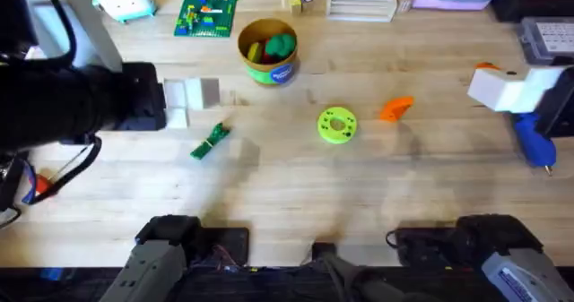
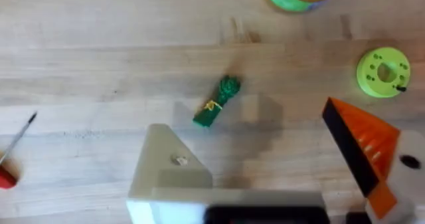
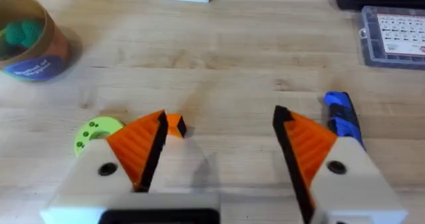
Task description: Pick up the gripper from the table and insert it into the empty holder that is missing its gripper. Then pick up a screw, insert it into the mounting hole, and use the screwdriver to tighten it. Finally, clean up the table by picking up the vegetable and placing it into the bucket.
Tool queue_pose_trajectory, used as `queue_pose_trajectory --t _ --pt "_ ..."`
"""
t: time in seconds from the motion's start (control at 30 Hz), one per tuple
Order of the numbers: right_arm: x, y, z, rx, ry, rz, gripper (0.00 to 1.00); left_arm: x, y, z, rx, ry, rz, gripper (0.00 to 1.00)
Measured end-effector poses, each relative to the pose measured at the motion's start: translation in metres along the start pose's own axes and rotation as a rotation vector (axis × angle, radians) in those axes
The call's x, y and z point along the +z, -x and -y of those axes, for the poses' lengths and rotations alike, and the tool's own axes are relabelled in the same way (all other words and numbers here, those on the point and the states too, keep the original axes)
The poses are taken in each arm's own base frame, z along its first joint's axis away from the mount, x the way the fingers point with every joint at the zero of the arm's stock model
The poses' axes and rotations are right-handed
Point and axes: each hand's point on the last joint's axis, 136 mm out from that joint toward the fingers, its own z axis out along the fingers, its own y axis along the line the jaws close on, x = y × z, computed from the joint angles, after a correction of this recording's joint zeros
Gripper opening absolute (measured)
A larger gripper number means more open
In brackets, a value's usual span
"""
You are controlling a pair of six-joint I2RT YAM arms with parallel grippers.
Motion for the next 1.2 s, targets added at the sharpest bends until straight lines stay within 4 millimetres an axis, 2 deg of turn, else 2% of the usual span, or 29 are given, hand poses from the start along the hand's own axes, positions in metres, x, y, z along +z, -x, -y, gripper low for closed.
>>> queue_pose_trajectory --t 0.07,0.13,0.33,0.4,0.47,0.57,0.67,0.9,1.03,1.2 --pt "0.000 0.000 0.000 0.000 0.000 0.000 0.992 0.000 -0.005 0.000 -0.007 0.000 -0.018 0.993" --pt "0.000 0.000 0.000 0.001 0.000 0.000 0.992 0.000 0.001 0.001 -0.010 -0.004 0.003 0.993" --pt "0.000 0.000 0.000 0.000 0.000 0.000 0.992 0.002 0.057 0.010 0.022 -0.052 0.248 0.993" --pt "0.000 0.000 0.000 0.000 0.000 0.000 0.992 0.010 0.067 0.015 0.036 -0.084 0.314 0.993" --pt "0.000 0.000 0.000 0.000 0.000 0.000 0.994 0.023 0.068 0.023 0.054 -0.131 0.360 0.992" --pt "0.000 0.000 0.000 0.001 0.000 0.000 0.992 0.041 0.060 0.038 0.090 -0.218 0.413 0.992" --pt "0.000 0.000 0.000 0.000 0.000 0.000 0.992 0.049 0.048 0.055 0.140 -0.309 0.494 0.993" --pt "0.000 0.000 0.000 0.000 0.000 0.000 0.991 0.047 0.013 0.089 0.252 -0.473 0.651 0.993" --pt "0.000 0.000 0.000 0.000 0.000 0.000 0.992 0.053 -0.014 0.102 0.291 -0.541 0.653 0.992" --pt "0.000 0.000 0.000 0.000 0.000 0.000 0.991 0.055 -0.037 0.116 0.334 -0.615 0.669 0.994"
